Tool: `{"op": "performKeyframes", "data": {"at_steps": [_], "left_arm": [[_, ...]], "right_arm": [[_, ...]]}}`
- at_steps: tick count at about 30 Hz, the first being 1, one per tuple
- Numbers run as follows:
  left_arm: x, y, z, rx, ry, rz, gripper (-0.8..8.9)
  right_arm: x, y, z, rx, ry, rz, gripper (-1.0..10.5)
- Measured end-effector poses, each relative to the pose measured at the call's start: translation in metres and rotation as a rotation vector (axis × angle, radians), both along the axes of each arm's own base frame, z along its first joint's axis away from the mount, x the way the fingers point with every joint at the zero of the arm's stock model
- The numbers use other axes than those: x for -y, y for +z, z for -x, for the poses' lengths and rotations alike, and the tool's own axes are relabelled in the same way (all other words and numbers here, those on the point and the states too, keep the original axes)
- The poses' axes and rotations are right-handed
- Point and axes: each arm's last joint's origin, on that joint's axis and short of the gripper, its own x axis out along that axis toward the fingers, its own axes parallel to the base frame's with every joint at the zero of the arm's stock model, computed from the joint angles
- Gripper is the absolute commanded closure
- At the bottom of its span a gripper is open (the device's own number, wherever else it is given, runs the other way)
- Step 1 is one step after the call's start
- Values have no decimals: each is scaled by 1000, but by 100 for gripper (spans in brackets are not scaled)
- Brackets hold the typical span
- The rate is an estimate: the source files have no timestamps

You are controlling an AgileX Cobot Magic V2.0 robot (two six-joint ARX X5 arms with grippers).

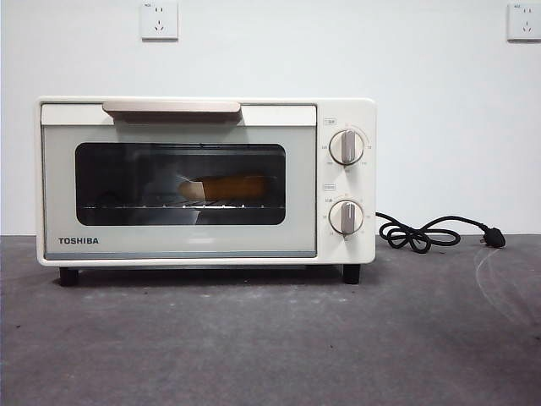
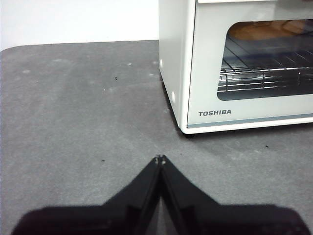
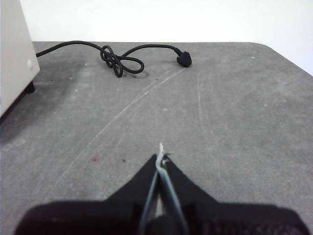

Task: Take the corn from the table,put the corn in the oven

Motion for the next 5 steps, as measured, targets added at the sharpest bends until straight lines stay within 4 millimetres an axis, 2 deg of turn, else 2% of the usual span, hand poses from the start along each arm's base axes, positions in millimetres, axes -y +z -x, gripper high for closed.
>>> {"op": "performKeyframes", "data": {"at_steps": [5], "left_arm": [[0, 0, 0, 0, 0, 0, 817]], "right_arm": [[0, 0, 0, 0, 0, 0, 946]]}}
